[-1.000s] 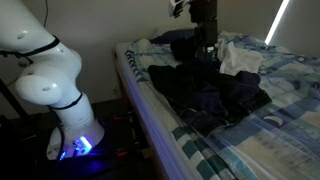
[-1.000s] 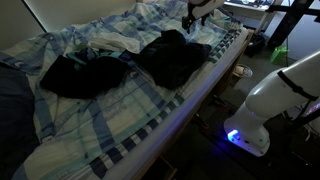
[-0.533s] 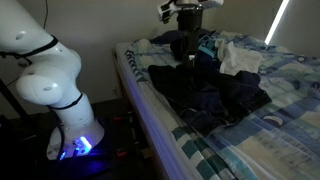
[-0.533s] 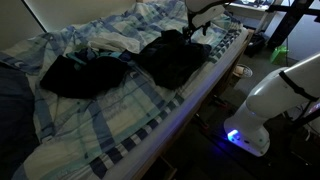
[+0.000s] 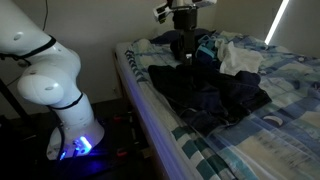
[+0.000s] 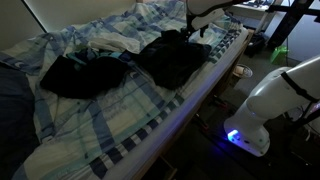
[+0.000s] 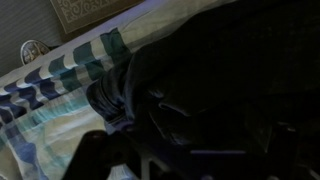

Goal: Fold the pair of pants

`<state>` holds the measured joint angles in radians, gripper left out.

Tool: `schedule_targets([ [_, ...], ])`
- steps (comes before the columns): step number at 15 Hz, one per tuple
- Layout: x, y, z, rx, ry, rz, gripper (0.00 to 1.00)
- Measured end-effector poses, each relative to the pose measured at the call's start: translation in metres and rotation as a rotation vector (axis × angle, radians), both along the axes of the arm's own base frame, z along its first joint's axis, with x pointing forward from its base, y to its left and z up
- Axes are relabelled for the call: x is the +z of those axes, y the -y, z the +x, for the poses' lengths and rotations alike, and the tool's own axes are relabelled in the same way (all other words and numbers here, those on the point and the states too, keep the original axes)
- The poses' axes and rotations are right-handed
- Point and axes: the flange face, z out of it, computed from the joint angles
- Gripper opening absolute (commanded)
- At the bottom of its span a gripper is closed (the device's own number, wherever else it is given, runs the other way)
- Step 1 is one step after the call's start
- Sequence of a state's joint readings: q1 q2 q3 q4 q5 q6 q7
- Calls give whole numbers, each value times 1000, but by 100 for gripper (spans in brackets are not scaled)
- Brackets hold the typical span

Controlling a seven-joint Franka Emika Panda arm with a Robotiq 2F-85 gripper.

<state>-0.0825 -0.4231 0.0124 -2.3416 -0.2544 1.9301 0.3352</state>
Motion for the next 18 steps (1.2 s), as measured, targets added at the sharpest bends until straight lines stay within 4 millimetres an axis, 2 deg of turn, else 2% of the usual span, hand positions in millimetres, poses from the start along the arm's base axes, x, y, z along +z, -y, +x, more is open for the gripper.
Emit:
schedule_targets([
  [2,0,-4,1,-8,2,-3,100],
  [4,-2,-20,1,-51,12,-6,100],
  [7,-11,-60,-3,-180,7,14,100],
  [9,-21,-88,-10,-291,-5,16,100],
  [11,-32,-109,-21,-401,-17,19,100],
  [14,-47,-122,-37,-564,-36,46,100],
  [18,-72,-119,-54,-763,-67,65,100],
])
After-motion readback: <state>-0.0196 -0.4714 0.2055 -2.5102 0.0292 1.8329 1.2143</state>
